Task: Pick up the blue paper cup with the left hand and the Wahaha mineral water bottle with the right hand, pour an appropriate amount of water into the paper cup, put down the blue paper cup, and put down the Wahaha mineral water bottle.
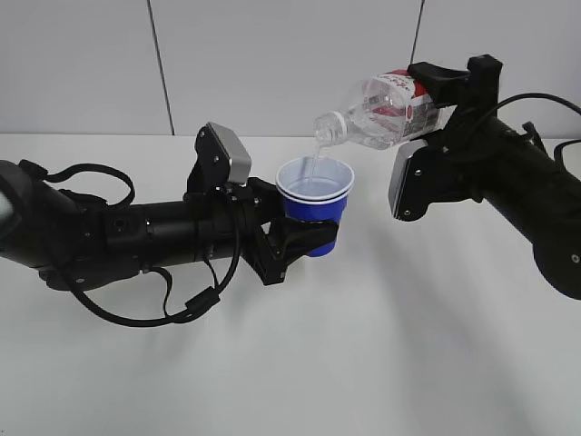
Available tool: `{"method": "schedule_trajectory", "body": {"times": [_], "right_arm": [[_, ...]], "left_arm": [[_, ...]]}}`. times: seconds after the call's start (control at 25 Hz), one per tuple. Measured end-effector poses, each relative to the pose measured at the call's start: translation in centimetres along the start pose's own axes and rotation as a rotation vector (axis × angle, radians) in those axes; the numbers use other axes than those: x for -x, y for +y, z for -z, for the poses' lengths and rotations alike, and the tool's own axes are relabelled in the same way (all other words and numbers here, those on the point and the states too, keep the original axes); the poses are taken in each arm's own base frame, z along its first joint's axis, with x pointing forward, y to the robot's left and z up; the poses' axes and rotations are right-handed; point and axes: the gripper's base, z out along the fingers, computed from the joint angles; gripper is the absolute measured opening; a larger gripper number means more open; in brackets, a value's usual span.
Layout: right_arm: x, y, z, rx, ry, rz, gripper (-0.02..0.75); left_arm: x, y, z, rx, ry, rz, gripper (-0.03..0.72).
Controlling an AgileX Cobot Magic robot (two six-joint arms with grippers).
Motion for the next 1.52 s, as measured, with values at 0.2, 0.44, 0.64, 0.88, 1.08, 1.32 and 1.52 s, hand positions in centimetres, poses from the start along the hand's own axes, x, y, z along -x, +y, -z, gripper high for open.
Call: {"method": "schedule_trajectory", "body": {"times": [0.2, 0.44, 0.64, 0.88, 1.08, 1.32, 1.52], "right_arm": [[0.0, 0.0, 0.0, -0.002, -0.002, -0.097, 0.485], [0.0, 0.0, 0.0, -0.002, 0.000, -0.372, 0.485], [-0.6, 0.0, 0.0, -0.018, 0.061, -0.731, 0.485], [-1.2, 0.1, 0.1, -0.058, 0.124, -1.082, 0.485], [-1.2, 0.1, 0.1, -0.069, 0.130, -1.193, 0.485], [-1.1, 0.8, 1.4, -0.041, 0.150, -1.297, 0.485], [-1.3, 0.9, 2.3, -0.052, 0.196, -1.354, 0.485]], "left_arm": [[0.1, 0.2, 0.0, 0.017, -0.008, -0.004, 0.442], [0.2, 0.3, 0.0, 0.037, -0.017, 0.007, 0.442], [0.3, 0.6, 0.0, 0.069, -0.030, 0.003, 0.442], [0.5, 1.3, 0.1, 0.139, -0.057, 0.003, 0.442], [0.7, 1.7, 0.2, 0.191, -0.074, 0.009, 0.442], [0.5, 2.6, 0.8, 0.315, -0.075, 0.008, 0.442], [1.7, 2.9, 2.4, 0.449, -0.104, -0.003, 0.442]]}}
